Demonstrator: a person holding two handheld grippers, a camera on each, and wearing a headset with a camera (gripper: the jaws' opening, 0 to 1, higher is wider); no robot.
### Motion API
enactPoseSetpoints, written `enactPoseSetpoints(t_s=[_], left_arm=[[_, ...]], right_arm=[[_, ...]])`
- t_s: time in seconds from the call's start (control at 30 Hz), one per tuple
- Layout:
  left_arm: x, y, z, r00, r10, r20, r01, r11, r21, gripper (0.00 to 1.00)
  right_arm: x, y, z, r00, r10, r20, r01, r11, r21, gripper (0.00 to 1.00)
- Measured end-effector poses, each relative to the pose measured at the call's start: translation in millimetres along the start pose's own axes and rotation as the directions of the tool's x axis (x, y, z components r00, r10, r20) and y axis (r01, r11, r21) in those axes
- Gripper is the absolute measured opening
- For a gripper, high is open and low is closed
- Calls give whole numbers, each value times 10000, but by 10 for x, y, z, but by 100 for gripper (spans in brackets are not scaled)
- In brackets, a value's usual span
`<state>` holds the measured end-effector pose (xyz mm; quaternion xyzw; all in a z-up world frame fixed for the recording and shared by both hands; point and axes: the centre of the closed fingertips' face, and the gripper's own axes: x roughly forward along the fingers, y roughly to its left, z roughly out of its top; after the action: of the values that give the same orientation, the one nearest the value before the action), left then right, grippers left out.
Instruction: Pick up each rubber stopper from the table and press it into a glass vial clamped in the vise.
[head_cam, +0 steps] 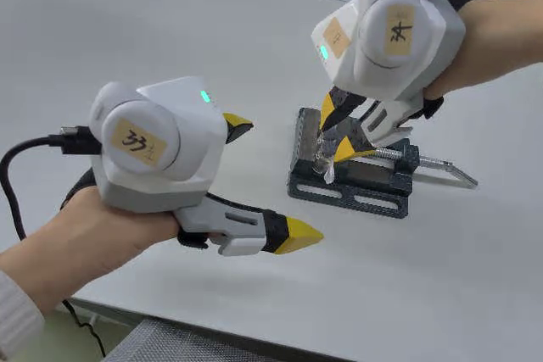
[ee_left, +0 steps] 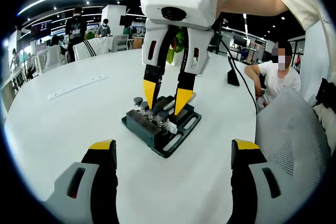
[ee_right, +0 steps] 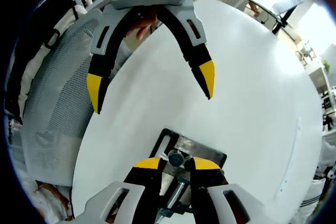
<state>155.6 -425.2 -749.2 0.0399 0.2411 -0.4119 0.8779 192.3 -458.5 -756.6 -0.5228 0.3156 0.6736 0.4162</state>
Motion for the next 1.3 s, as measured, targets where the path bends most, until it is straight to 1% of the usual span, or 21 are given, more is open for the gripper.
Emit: enactPoseSetpoints(t_s=[0.1,0.23,0.3,0.4,0.47,0.8,1.1,1.3], left_arm=[[0,0,4,10000,9,-7,-9,10000,11,89],[-7,16,7,10000,24,7,-24,10000,2,89],[-6,17,7,10000,26,7,-26,10000,9,89],[-7,18,10,10000,20,11,-20,10000,11,89],[-7,18,13,10000,23,14,-23,10000,4,89],[-13,36,-16,10000,47,-28,-47,10000,-44,89],[-8,45,-11,10000,61,-36,-61,10000,-79,88],[3,46,-30,10000,23,-40,-24,9999,-117,88]], right_arm=[[-33,20,-6,9998,164,88,-166,9997,193,16],[-44,-9,-16,9995,229,231,-240,9985,496,11],[-41,-5,-20,9992,336,237,-351,9971,673,7],[-20,16,-15,9988,424,234,-442,9956,832,5],[-13,26,-14,9988,440,205,-456,9955,825,3],[72,1,-27,9987,505,117,-514,9950,860,1],[89,-7,-31,9984,563,54,-566,9951,810,0],[93,-10,-37,9985,554,20,-554,9951,817,0]])
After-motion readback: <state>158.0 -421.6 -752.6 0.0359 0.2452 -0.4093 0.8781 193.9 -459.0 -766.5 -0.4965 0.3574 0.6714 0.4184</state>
